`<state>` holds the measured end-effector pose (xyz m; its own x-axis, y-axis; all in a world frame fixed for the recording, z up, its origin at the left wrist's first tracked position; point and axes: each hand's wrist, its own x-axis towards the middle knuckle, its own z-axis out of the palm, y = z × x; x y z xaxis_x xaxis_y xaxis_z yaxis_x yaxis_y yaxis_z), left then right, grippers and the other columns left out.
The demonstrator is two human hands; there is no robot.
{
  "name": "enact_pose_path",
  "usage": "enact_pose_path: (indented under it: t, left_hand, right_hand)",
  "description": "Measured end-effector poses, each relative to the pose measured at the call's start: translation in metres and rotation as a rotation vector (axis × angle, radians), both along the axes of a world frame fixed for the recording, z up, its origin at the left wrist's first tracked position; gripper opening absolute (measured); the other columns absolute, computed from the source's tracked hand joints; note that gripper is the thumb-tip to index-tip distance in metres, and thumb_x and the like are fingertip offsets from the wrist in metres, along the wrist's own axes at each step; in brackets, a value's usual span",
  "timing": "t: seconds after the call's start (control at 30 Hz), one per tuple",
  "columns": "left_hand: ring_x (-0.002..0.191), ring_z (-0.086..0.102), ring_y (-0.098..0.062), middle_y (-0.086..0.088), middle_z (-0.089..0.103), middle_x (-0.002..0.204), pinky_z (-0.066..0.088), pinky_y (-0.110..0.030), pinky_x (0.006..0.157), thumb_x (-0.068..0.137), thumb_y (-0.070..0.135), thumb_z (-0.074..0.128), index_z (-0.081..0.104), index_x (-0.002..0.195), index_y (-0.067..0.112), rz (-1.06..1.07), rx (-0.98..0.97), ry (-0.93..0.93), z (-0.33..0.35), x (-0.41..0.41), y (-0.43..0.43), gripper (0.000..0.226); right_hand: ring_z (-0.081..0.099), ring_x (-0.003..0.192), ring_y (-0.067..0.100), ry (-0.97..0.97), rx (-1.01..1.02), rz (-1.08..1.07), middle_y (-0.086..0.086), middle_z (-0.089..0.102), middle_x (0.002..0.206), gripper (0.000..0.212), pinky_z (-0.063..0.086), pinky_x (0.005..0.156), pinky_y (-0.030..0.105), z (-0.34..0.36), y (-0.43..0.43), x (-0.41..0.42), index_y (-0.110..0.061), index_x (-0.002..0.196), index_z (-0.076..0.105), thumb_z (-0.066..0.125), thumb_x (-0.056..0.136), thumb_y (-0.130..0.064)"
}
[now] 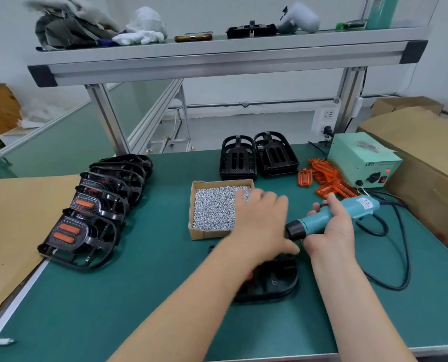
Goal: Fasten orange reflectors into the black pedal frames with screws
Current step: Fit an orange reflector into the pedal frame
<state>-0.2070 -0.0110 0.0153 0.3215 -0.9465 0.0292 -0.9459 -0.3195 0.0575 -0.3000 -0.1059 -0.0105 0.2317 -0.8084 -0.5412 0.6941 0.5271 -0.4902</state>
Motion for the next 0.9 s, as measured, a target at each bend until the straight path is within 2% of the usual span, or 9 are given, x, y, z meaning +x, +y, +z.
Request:
enact_pose_path:
  t: [0.03,0.1,0.17,0.23,0.37,0.5,0.7,0.8,0.9]
  left_hand:
    - [0.128,0.038,-0.030,-0.003,0.051,0.134,0.024,-0.053,0.111,0.068,0.071,0.068,0.049,0.135,0.023,0.044,-0.004,0.100,0.007,0.015,0.002,0.084]
    - [0.121,0.050,-0.026,-0.002,0.059,0.132,0.039,-0.043,0.101,0.082,0.063,0.059,0.059,0.130,0.026,0.180,-0.093,0.263,0.015,0.049,0.007,0.061]
    - [0.109,0.059,-0.024,0.000,0.067,0.120,0.041,-0.035,0.089,0.095,0.041,0.052,0.069,0.115,0.025,0.340,-0.119,0.193,0.012,0.079,0.011,0.030]
    - [0.106,0.062,-0.023,0.002,0.069,0.114,0.036,-0.033,0.085,0.096,0.026,0.054,0.070,0.109,0.023,0.398,-0.024,0.110,-0.001,0.097,0.013,0.021]
    - [0.106,0.062,-0.023,0.000,0.070,0.109,0.044,-0.034,0.092,0.091,0.017,0.062,0.071,0.105,0.020,0.315,0.096,0.071,-0.023,0.105,0.013,0.017]
    - [0.095,0.065,-0.023,-0.001,0.072,0.098,0.052,-0.032,0.083,0.086,0.000,0.055,0.072,0.089,0.019,0.283,-0.044,0.053,-0.032,0.104,0.016,0.025]
    - [0.085,0.064,-0.020,0.004,0.071,0.090,0.053,-0.030,0.078,0.087,0.007,0.053,0.073,0.085,0.020,0.342,-0.277,0.204,-0.033,0.101,0.023,0.024]
    - [0.069,0.059,-0.005,0.010,0.067,0.075,0.047,-0.016,0.063,0.084,0.009,0.060,0.067,0.073,0.022,0.408,-0.478,0.530,-0.029,0.097,0.031,0.018]
    - [0.057,0.061,-0.004,-0.005,0.072,0.073,0.048,-0.018,0.055,0.079,0.002,0.066,0.058,0.069,0.012,0.439,-0.641,1.056,-0.027,0.084,0.048,0.017]
  right_hand:
    - [0.057,0.058,0.004,-0.003,-0.021,-0.012,-0.009,0.061,0.066,0.022,0.049,0.060,0.019,0.001,-0.002,0.001,-0.023,0.077,0.058,0.078,0.086,-0.027]
    - [0.056,0.051,0.004,-0.033,-0.039,-0.035,-0.010,0.061,0.060,0.023,0.050,0.056,0.018,0.001,-0.005,0.001,-0.021,0.073,0.059,0.078,0.085,-0.024]
    - [0.055,0.047,0.006,-0.063,-0.061,-0.055,-0.010,0.062,0.059,0.021,0.050,0.055,0.017,0.001,-0.006,0.001,-0.021,0.074,0.060,0.078,0.085,-0.022]
    - [0.053,0.049,0.006,-0.069,-0.106,-0.056,-0.009,0.064,0.066,0.018,0.049,0.056,0.019,0.001,-0.006,0.002,-0.021,0.081,0.061,0.077,0.087,-0.023]
    - [0.054,0.059,0.009,-0.096,-0.181,-0.044,-0.004,0.066,0.076,0.020,0.047,0.062,0.021,0.002,-0.003,0.008,-0.021,0.097,0.059,0.076,0.088,-0.026]
    - [0.055,0.059,0.009,-0.052,-0.258,-0.011,-0.005,0.067,0.074,0.018,0.049,0.060,0.021,0.005,0.004,0.014,-0.019,0.092,0.060,0.076,0.088,-0.026]
    - [0.056,0.057,0.008,0.046,-0.357,-0.008,-0.007,0.063,0.068,0.019,0.049,0.055,0.020,0.007,0.016,0.019,-0.018,0.085,0.062,0.075,0.089,-0.031]
    - [0.057,0.059,0.009,0.059,-0.400,-0.048,-0.004,0.063,0.075,0.027,0.049,0.054,0.021,0.011,0.023,0.022,-0.011,0.098,0.060,0.075,0.089,-0.032]
    - [0.057,0.059,0.009,0.055,-0.437,-0.087,-0.003,0.063,0.076,0.030,0.049,0.054,0.022,0.020,0.027,0.023,-0.008,0.104,0.058,0.075,0.090,-0.029]
